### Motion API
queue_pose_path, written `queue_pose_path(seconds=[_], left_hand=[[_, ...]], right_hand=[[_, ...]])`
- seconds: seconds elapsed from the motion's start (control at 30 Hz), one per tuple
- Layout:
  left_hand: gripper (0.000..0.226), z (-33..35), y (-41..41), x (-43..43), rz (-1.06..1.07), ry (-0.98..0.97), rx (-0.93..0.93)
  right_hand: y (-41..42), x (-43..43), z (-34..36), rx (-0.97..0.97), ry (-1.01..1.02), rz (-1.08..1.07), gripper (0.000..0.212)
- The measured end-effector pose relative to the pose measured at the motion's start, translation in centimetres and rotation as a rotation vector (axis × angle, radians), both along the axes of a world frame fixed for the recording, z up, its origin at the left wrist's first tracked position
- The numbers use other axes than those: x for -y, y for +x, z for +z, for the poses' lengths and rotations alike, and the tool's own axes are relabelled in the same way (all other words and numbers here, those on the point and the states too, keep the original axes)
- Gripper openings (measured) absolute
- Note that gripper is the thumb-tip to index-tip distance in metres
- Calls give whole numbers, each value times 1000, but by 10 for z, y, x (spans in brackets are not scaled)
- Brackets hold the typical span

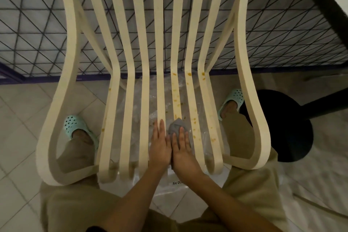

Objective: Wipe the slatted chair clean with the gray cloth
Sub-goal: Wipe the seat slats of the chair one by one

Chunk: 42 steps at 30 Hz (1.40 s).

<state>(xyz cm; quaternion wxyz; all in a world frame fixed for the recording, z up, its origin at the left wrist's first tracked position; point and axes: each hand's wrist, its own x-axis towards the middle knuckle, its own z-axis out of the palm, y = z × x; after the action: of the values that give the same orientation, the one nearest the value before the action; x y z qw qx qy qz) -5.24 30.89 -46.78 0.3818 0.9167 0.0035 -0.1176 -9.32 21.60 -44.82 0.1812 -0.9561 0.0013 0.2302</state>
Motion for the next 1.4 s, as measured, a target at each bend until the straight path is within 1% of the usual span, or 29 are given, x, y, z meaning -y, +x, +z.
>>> queue_pose_path(seconds=[0.07,0.2,0.3,0.37,0.5,0.57,0.67,0.77,0.87,0.97,1.0,1.07,1.13,1.23,1.3,1.4], left_hand=[[55,1,-2,0,13,-8,24],[57,-4,-1,1,-3,30,30],[52,-4,0,1,19,7,17],[51,-1,-1,2,31,-5,5],[52,6,-2,3,44,-15,-49],[52,6,0,3,35,5,-52],[57,8,3,-1,-37,46,-87],[65,13,9,-8,-195,212,-127],[60,23,8,-18,-310,361,-70],[56,23,5,-33,-412,502,-8],[59,21,5,-38,-429,519,9],[68,16,5,-47,-453,528,24],[70,10,4,-52,-466,531,24],[66,9,2,-53,-448,497,33],[59,10,6,-51,-435,468,16],[54,13,17,-47,-421,468,20]], right_hand=[[11,0,-4,45,-11,-13,85],[30,-1,-5,57,-45,-12,78],[40,0,-7,101,-51,-7,76],[46,2,-9,91,-51,16,79],[61,4,-7,53,-25,-15,68],[63,4,-3,42,-31,-12,66],[60,8,4,4,-21,-2,72],[48,9,5,-18,-8,19,76],[25,9,9,-35,-13,59,80],[0,8,17,-36,-10,84,89],[-7,7,19,-39,-9,84,90],[-20,5,18,-29,14,65,83],[-29,4,18,-14,38,57,78],[-35,7,19,-15,54,75,79],[-34,8,21,-19,52,89,78],[-29,8,21,-30,42,92,79]])
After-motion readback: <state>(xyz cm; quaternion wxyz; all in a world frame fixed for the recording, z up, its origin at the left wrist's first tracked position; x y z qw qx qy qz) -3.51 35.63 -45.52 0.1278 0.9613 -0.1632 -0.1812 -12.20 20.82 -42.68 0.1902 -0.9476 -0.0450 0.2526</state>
